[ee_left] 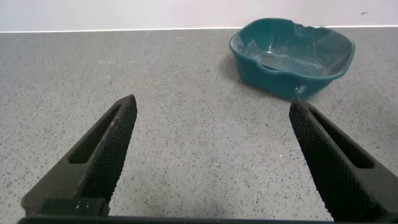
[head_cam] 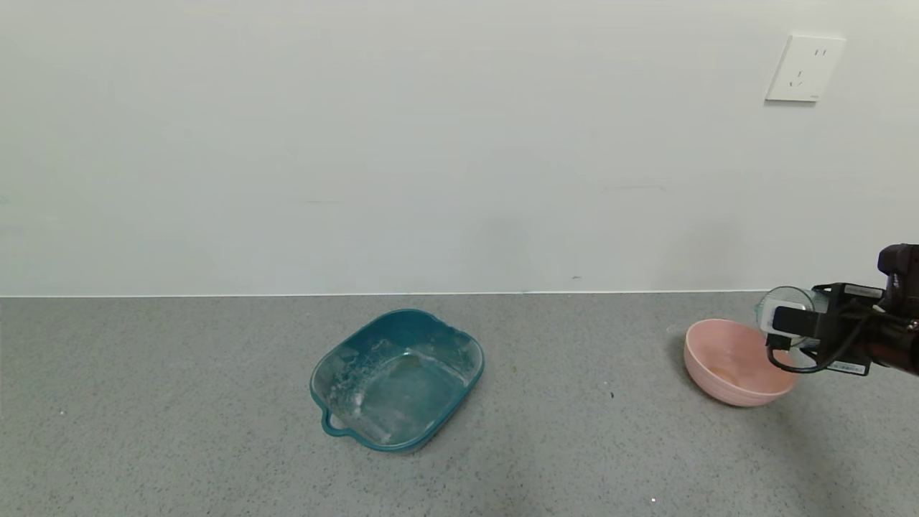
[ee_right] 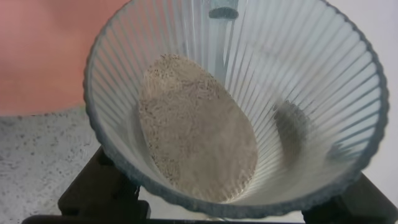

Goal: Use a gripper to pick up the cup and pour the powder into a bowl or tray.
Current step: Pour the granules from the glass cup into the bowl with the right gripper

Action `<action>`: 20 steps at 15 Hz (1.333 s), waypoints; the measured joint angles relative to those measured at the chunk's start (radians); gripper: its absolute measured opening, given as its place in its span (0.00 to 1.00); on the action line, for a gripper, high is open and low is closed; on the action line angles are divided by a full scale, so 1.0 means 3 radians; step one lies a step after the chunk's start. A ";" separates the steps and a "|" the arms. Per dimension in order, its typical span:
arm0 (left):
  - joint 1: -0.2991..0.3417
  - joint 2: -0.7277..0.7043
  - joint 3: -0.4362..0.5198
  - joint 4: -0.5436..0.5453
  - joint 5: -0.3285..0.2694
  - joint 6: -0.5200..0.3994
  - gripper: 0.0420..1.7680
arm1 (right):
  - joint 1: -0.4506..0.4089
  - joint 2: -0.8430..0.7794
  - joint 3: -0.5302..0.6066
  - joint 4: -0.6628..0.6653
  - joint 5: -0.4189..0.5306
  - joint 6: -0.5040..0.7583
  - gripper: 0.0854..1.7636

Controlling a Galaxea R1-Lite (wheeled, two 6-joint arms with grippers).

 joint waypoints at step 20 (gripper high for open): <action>0.0000 0.0000 0.0000 0.0000 0.0000 0.0000 1.00 | 0.0335 0.0137 0.0030 -0.0322 -0.0557 -0.1057 0.76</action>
